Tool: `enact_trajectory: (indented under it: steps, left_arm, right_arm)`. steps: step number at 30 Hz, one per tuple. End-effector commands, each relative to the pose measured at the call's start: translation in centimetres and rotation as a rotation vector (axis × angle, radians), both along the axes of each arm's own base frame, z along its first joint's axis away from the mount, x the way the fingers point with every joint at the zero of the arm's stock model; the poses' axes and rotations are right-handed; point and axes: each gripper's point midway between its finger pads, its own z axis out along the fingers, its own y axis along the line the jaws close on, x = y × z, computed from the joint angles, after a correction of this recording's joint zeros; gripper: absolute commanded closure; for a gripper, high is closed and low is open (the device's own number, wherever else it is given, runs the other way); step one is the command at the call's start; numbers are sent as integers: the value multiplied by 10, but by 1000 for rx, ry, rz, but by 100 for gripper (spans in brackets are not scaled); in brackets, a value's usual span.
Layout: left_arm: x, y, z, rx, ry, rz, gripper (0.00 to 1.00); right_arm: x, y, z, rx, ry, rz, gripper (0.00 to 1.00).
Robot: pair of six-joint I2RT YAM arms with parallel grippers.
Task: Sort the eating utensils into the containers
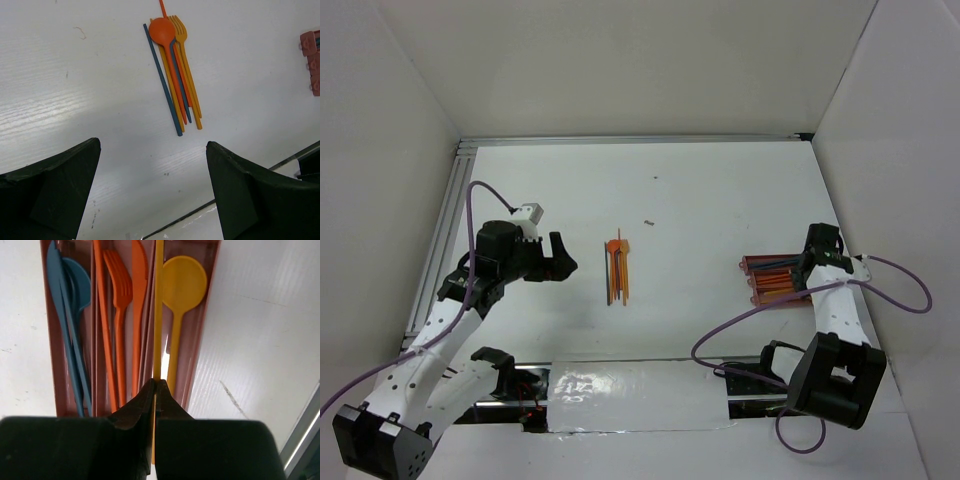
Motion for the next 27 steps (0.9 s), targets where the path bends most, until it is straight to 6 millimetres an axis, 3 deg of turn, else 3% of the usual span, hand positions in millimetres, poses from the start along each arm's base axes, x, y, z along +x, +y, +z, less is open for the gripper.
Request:
enact_trajectory:
  steps: [1,13,18,19,24,25,27]
  left_arm:
    - [6,-7,11,-19,-38,-30,0]
    - [5,-8,11,-25,-27,-32,0]
    - [5,-10,11,-30,-28,-40,0]
    - [5,-9,11,-29,-28,-39,0]
    - [5,-9,12,-29,-31,-38,0]
    - [5,-10,12,-32,-30,-39,0]
    - [5,-9,12,-32,-30,-38,0]
  right_arm:
    - [12,-6,3,-24,-57,13,100]
    - [3,7,-22,36,-18,4,100]
    - [7,5,-20,31,-10,25,83]
    - [7,6,-21,32,-5,26,75]
    - [21,0,11,-54,-19,61,65]
    - [24,-2,19,-78,-26,63,58]
    - [40,3,45,-104,-75,121,56]
